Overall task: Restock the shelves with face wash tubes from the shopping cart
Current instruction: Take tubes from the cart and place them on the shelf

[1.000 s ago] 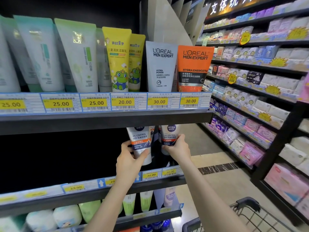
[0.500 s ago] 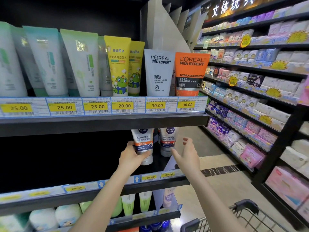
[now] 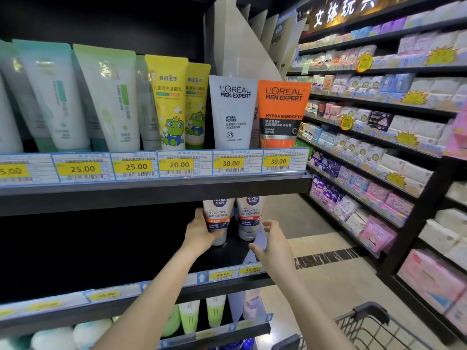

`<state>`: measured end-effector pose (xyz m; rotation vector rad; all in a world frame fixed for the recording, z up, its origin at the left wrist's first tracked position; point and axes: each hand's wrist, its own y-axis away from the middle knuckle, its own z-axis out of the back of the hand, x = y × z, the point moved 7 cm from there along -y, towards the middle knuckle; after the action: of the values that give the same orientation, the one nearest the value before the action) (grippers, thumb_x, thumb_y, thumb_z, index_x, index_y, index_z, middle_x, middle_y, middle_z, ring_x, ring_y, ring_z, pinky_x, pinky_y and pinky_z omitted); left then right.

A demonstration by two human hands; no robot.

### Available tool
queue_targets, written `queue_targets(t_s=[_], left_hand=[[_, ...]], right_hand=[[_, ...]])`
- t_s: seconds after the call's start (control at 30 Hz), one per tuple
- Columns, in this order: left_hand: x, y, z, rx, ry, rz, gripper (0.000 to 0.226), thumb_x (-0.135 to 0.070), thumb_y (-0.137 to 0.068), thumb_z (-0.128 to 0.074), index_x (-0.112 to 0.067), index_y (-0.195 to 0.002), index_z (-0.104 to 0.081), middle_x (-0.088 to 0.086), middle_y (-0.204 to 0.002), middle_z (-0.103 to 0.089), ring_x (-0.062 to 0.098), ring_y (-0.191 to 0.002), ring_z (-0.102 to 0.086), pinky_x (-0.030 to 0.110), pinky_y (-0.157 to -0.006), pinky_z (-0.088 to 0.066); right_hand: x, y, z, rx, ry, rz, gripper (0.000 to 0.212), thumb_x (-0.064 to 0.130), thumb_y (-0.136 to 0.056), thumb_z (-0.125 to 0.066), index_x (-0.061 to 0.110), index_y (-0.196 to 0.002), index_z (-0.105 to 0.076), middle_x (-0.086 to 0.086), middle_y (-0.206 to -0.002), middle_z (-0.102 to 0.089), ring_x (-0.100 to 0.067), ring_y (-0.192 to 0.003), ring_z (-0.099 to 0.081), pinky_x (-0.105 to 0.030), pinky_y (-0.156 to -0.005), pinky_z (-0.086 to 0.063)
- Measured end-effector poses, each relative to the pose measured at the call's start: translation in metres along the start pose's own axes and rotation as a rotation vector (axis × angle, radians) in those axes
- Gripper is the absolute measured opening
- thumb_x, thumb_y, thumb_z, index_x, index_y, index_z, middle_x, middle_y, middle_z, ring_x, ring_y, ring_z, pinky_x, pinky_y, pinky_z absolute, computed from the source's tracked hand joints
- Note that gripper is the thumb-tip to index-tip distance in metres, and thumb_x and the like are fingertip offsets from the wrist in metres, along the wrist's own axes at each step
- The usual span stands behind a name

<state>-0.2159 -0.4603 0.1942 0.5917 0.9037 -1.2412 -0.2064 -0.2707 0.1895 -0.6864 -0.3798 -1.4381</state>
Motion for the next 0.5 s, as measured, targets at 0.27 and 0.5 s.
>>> queue_targets(t_s=[0.27,0.5], left_hand=[[0.003,-0.001,-0.007,0.036,0.025,-0.023,0.056,-0.022,-0.081,-0.071,-0.009,-0.124,-0.038,0.008,-0.127,-0.056,0.024,-0.117,-0.054,0.029,-0.09,-0.042],[0.011,-0.001,-0.012,0.085,-0.046,0.021,0.057,-0.019,-0.084,-0.067,-0.007,-0.129,-0.035,0.012,-0.129,-0.055,0.026,-0.118,-0.053,0.032,-0.094,-0.043]], right_hand=[[-0.002,-0.002,-0.003,0.016,-0.006,-0.034,0.061,0.027,-0.085,-0.066,0.017,-0.136,-0.033,-0.002,-0.139,-0.046,-0.019,-0.124,-0.05,-0.03,-0.097,-0.044],[-0.005,0.001,-0.002,0.021,0.025,-0.048,0.061,0.03,-0.085,-0.066,0.017,-0.136,-0.034,-0.002,-0.139,-0.047,-0.018,-0.123,-0.05,-0.03,-0.097,-0.045]])
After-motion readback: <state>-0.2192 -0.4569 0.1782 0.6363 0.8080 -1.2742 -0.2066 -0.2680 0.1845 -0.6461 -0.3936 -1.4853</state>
